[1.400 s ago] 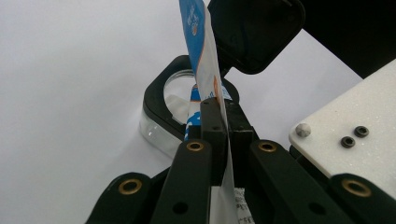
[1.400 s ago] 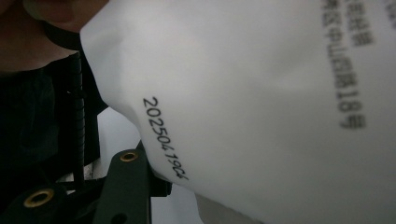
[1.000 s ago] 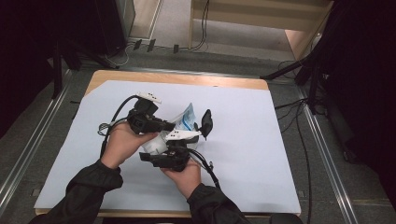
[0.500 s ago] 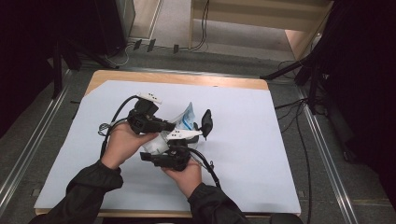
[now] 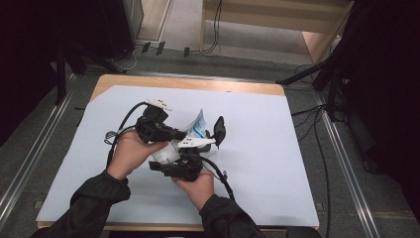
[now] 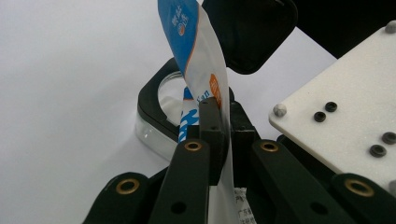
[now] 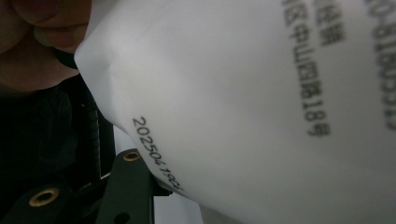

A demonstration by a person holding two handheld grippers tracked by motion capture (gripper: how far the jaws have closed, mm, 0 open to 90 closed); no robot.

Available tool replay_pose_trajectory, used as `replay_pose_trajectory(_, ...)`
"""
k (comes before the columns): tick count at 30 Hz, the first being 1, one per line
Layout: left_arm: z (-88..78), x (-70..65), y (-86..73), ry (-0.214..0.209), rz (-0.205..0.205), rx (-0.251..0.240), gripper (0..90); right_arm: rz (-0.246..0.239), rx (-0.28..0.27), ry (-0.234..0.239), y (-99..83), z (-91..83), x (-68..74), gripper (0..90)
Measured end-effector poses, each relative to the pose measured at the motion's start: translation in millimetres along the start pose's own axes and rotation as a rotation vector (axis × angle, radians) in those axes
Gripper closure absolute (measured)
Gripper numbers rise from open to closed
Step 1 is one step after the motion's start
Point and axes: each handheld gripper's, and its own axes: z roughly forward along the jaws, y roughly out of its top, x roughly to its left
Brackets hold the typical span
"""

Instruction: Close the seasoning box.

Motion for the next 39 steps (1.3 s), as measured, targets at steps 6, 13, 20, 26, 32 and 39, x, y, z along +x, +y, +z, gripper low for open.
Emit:
replay_pose_trajectory(6, -0.6, 0.0, 0.2, 0.003, 0.004, -0.002, 88.9, -0.001, 0.0, -0.004, 0.3, -0.2, 0.4, 55.5)
replay_pose_trajectory(13, -1.5, 0.9, 0.1, 0.009, -0.001, -0.011, 89.6, -0.028, 0.01, -0.027, 0.4, 0.8, 3.1, 54.2)
replay_pose_trajectory(20, -1.9, 1.0, 0.2, -0.001, -0.007, -0.017, 89.5, -0.045, 0.01, -0.057, 0.7, 0.9, 5.7, 55.0)
replay_pose_trajectory(26, -2.0, 1.8, 0.1, -0.005, -0.008, -0.015, 88.9, -0.023, 0.002, -0.039, 0.8, 0.4, 4.8, 55.5)
replay_pose_trajectory(32, -0.3, 1.8, -0.2, -0.011, 0.002, -0.017, 86.8, 0.017, 0.001, -0.014, 0.6, 0.5, 2.0, 55.6)
replay_pose_trajectory(39, -0.6, 3.1, -0.9, -0.021, -0.004, 0.003, 88.6, 0.007, 0.004, -0.014, -0.2, 2.0, 3.2, 55.7)
